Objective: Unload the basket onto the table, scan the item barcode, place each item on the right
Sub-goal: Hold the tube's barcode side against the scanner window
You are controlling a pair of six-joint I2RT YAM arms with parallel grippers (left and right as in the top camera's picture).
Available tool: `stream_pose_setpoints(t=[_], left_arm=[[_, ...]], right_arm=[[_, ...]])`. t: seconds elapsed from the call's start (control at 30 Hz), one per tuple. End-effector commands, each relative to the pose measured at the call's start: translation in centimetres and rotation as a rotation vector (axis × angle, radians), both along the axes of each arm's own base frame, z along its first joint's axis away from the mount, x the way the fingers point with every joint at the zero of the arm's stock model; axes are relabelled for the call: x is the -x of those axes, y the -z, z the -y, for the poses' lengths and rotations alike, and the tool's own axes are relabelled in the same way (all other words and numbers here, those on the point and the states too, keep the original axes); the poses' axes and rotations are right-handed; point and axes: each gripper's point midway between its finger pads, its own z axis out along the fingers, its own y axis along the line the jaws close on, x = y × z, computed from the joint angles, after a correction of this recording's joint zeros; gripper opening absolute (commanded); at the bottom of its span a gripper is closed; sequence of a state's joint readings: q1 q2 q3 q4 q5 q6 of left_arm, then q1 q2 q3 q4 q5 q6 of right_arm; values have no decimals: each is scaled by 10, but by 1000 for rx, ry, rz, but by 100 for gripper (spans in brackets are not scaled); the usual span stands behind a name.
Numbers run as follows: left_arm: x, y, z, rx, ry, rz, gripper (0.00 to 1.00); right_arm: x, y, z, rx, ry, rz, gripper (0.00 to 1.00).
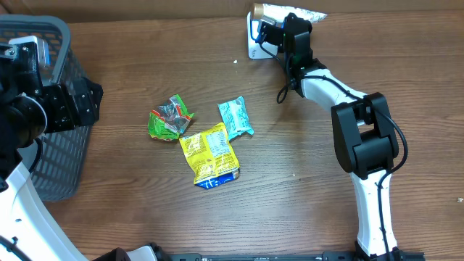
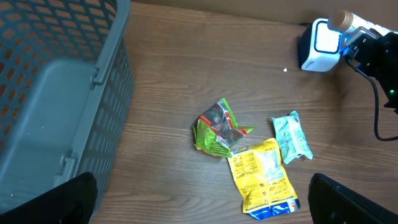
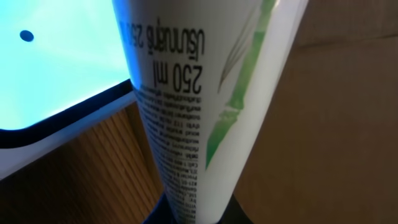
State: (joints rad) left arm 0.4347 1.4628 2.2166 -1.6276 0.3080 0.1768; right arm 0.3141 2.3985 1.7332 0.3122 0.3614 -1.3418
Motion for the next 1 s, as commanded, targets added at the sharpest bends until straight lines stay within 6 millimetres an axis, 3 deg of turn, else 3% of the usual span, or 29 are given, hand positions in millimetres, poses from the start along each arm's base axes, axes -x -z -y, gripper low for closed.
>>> stream_pose_setpoints(t=[0.0, 0.37, 0.53, 0.63, 0.73, 0.87, 0.97], left_arm=[[-1, 1, 0, -1, 14, 1, 100], [-1, 1, -1, 0, 13, 1, 100], [-1, 1, -1, 0, 13, 1, 100], [-1, 1, 0, 0, 14, 1, 100], [-1, 1, 0, -1, 14, 1, 100], [-1, 1, 0, 0, 14, 1, 100], [-1, 1, -1, -1, 14, 1, 100]], right_arm=[[-5, -37, -10, -69, -22, 76, 4], [-4, -35, -12, -75, -29, 69, 4], [-2, -43, -15, -204, 35, 92, 4], [4, -64, -15, -298, 90, 119, 3], [17, -101, -10, -424, 125, 114, 4], [52, -159, 1, -609, 168, 60, 4], [86, -186, 21, -775, 262, -1, 4]])
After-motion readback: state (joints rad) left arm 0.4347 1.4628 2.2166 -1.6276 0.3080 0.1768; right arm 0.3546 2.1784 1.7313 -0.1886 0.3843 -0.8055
